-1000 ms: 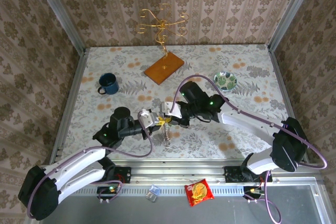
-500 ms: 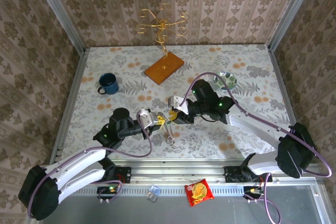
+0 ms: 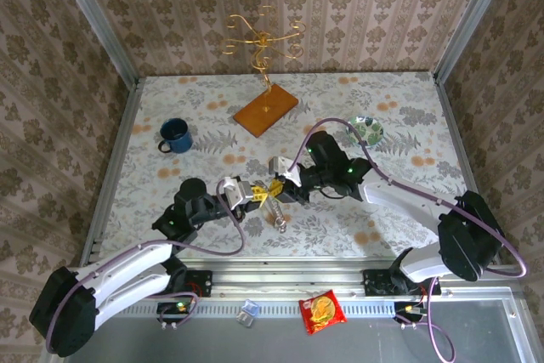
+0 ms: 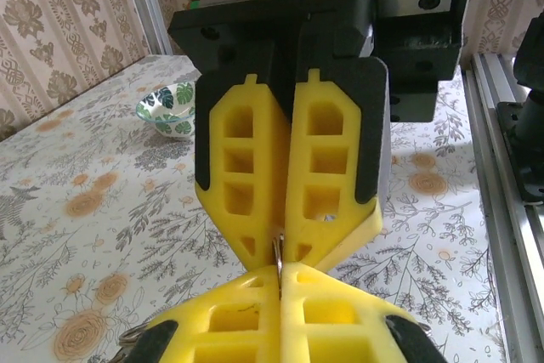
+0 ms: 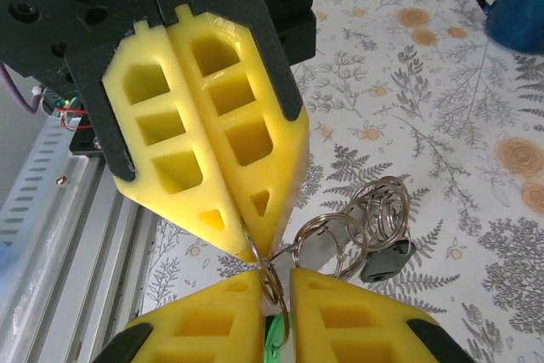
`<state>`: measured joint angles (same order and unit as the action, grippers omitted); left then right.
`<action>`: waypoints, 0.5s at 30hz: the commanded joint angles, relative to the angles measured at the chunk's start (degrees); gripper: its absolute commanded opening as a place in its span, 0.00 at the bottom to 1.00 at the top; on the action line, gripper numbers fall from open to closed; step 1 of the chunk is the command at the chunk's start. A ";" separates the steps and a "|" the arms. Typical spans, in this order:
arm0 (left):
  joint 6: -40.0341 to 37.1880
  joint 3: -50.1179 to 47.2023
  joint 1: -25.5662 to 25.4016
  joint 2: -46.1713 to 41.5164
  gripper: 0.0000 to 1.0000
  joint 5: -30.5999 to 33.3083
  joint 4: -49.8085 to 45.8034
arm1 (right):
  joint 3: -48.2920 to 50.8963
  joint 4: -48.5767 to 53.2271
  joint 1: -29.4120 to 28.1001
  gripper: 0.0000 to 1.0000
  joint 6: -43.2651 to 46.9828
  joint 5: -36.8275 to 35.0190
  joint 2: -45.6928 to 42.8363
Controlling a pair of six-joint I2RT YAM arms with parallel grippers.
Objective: Put the keys on the keyring
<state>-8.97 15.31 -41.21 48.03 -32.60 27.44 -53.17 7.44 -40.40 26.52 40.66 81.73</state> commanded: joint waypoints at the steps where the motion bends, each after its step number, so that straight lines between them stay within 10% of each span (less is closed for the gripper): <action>1: 1.59 -0.28 -0.05 0.02 0.00 -1.81 5.20 | -0.43 -1.75 -0.20 0.05 -0.55 2.07 0.48; 15: -6.85 6.09 -0.03 -0.92 0.17 2.63 -13.22 | -9.26 17.12 -2.98 0.00 10.92 -6.79 1.41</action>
<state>-12.34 18.55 -41.23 47.90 -31.03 19.49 -58.33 17.69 -42.06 32.62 36.73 82.15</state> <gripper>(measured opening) 0.167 0.052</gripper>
